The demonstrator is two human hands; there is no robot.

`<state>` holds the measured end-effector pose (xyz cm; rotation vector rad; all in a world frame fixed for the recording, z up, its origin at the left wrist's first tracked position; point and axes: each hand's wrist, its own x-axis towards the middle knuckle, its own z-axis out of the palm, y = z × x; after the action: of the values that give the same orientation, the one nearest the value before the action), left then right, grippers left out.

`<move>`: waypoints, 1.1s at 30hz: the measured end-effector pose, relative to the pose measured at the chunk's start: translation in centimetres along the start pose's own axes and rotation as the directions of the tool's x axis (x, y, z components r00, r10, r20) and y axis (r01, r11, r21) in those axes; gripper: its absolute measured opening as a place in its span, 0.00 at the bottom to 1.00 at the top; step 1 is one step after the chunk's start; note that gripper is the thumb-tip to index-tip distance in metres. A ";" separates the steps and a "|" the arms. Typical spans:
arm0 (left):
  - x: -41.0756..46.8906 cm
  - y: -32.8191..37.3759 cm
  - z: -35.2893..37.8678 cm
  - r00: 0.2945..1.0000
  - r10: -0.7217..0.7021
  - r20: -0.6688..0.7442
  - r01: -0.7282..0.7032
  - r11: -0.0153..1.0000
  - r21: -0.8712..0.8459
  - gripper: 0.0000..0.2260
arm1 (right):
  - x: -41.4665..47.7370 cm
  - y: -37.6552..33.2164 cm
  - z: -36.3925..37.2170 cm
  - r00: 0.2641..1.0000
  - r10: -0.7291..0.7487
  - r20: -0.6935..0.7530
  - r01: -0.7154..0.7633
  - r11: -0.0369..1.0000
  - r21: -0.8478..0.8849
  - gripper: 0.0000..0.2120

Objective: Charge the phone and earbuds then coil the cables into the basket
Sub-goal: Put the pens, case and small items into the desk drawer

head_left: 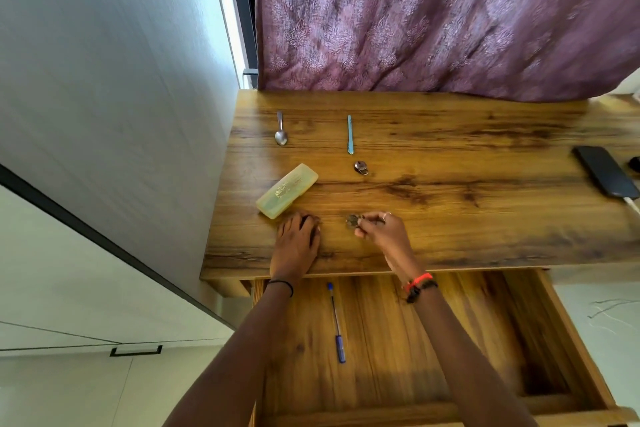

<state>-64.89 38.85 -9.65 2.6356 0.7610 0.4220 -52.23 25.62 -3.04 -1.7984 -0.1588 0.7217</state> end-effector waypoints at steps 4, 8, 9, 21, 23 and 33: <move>0.0 -0.1 0.1 1.000 -0.009 -0.005 0.009 1.000 -0.009 0.12 | -5.1 2.0 -3.0 0.987 0.108 0.119 -0.127 0.978 0.165 0.06; -0.1 0.0 0.1 1.000 -0.004 -0.009 0.003 1.000 -0.018 0.12 | -6.8 6.6 -3.8 0.973 0.196 0.123 -0.188 0.979 -0.072 0.10; 0.0 0.0 0.1 1.000 -0.004 -0.009 0.004 1.000 -0.017 0.12 | -6.6 7.9 -3.6 0.964 0.235 0.123 -0.220 0.967 -0.126 0.10; -0.2 0.2 -0.4 1.000 -0.022 -0.001 0.022 0.999 -0.033 0.11 | -4.8 13.2 -2.5 0.950 0.305 0.063 -0.250 0.867 -0.430 0.05; -0.2 0.2 -0.4 1.000 -0.020 -0.001 0.020 0.999 -0.031 0.11 | -4.8 12.0 -3.0 0.947 0.312 0.079 -0.238 0.844 -0.480 0.07; 0.0 0.3 -0.3 1.000 -0.019 -0.012 0.019 1.000 -0.019 0.11 | -0.9 -6.1 0.8 0.958 -0.070 0.278 0.237 0.738 -0.631 0.06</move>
<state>-64.90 38.74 -9.24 2.6087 0.7813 0.4376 -51.92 27.99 2.71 -2.3263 -0.8104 0.8185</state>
